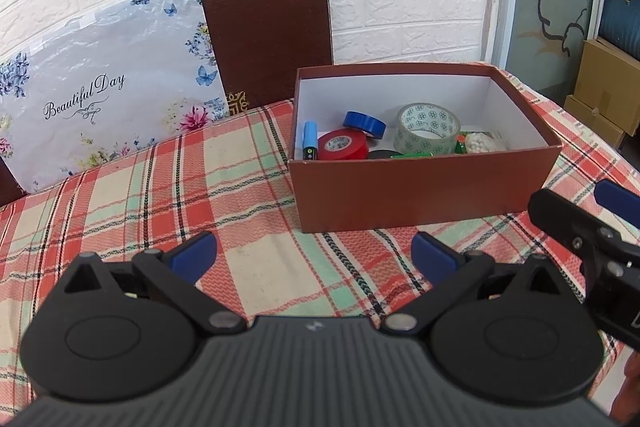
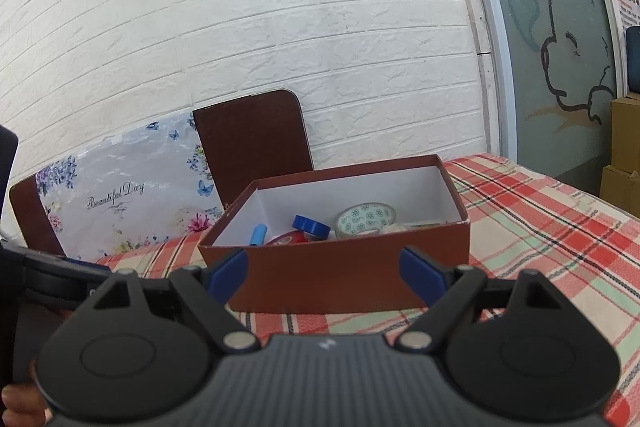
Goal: Organize objects
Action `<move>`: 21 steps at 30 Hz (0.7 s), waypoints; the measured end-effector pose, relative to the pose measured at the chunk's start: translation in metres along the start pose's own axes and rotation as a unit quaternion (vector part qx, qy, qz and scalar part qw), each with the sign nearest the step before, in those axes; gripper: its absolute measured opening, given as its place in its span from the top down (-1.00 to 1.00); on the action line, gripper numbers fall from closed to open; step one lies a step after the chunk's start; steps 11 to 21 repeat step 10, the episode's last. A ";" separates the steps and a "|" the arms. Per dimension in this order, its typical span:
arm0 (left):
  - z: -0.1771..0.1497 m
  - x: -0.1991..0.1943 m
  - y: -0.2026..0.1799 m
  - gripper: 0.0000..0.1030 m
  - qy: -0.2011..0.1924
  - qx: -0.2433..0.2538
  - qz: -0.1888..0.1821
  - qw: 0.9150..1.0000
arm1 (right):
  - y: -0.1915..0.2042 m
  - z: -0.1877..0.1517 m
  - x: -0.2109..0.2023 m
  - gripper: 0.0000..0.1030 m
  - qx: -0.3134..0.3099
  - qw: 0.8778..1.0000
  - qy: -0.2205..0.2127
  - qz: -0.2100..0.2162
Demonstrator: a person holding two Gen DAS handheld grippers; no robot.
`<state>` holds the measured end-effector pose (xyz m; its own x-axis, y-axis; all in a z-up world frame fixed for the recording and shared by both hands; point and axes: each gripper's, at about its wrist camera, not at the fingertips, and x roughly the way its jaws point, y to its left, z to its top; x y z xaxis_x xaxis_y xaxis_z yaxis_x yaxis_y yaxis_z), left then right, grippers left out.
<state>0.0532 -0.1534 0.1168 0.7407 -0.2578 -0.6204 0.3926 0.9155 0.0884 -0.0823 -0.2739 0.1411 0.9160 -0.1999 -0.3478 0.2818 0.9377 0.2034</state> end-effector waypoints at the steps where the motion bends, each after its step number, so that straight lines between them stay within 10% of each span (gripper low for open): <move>1: 0.000 0.000 0.001 -1.00 -0.001 0.000 0.001 1.000 | 0.001 0.000 0.000 -0.67 -0.001 1.000 0.000 0.000; 21: -0.003 -0.006 0.007 -1.00 -0.028 0.005 -0.012 1.000 | 0.009 -0.003 0.001 -0.67 -0.013 1.000 0.006 0.000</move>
